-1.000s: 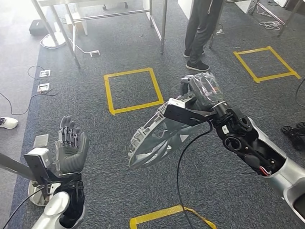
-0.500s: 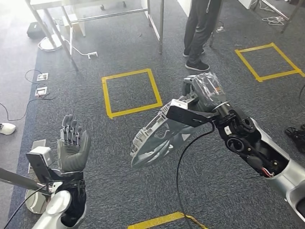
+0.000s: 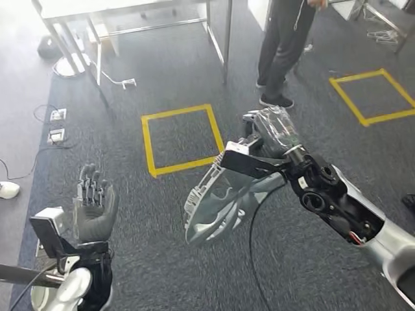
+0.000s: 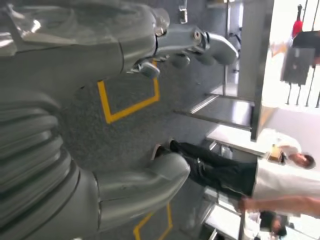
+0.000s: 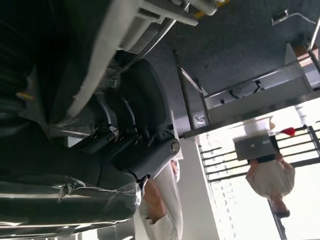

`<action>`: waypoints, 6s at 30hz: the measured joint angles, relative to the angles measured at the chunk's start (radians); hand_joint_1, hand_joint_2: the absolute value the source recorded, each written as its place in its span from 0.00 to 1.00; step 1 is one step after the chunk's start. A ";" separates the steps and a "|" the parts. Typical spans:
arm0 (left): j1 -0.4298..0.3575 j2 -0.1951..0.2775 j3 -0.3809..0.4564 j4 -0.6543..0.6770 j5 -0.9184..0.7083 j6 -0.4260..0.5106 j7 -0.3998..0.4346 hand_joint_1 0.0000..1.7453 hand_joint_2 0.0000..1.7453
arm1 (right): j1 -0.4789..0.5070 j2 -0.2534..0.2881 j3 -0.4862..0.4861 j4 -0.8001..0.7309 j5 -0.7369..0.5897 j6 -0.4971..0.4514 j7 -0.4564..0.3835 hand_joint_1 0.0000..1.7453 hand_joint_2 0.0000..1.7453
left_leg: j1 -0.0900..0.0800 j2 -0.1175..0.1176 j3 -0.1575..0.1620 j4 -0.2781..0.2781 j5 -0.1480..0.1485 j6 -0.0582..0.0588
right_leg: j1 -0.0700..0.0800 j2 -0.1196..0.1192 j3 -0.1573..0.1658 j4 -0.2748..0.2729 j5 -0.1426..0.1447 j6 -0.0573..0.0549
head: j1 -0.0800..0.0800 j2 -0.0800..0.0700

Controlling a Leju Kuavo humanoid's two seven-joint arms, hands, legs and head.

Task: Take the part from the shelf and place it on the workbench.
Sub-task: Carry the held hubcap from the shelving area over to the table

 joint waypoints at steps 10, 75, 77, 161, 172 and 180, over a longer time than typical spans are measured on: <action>0.026 0.002 0.000 0.000 0.001 0.005 -0.002 0.00 1.00 | 0.022 0.000 0.007 0.017 -0.002 0.003 -0.001 1.00 1.00 | 0.048 -0.040 0.478 -0.369 -0.165 -0.057 | -0.012 0.003 -0.320 0.176 0.001 0.037 | 0.033 0.000; 0.002 0.003 -0.007 -0.016 -0.004 0.014 -0.001 0.00 1.00 | -0.025 -0.001 0.008 0.007 -0.017 -0.004 -0.012 1.00 1.00 | 0.030 -0.034 0.115 -0.010 -0.169 -0.059 | 0.016 0.019 -0.320 0.168 0.147 0.002 | 0.036 0.000; 0.001 0.003 -0.007 -0.016 -0.004 0.014 -0.001 0.00 1.00 | -0.023 -0.001 0.006 0.007 -0.018 -0.004 -0.012 1.00 1.00 | 0.029 -0.027 0.104 0.019 -0.186 -0.071 | 0.012 0.018 -0.311 0.166 0.141 -0.010 | 0.026 0.000; 0.025 -0.005 -0.005 0.021 -0.020 -0.009 -0.026 0.00 1.00 | -0.021 -0.004 0.050 0.062 -0.051 -0.041 -0.018 1.00 1.00 | 0.020 -0.017 0.167 -0.089 -0.134 -0.025 | 0.010 0.015 -0.361 0.282 0.087 0.013 | 0.034 0.000; 0.017 -0.007 -0.004 0.019 -0.025 -0.011 -0.029 0.00 1.00 | -0.052 -0.001 0.054 0.064 -0.052 -0.050 -0.031 1.00 1.00 | 0.038 -0.003 0.018 0.230 -0.276 -0.099 | 0.006 0.017 -0.286 0.138 0.151 -0.028 | 0.011 0.000; 0.018 -0.006 -0.004 0.020 -0.025 -0.011 -0.028 0.00 1.00 | -0.063 0.006 0.056 0.062 -0.048 -0.041 -0.033 1.00 1.00 | 0.016 -0.003 0.027 -0.036 -0.060 -0.037 | 0.011 0.023 -0.217 0.132 0.089 -0.013 | 0.003 0.000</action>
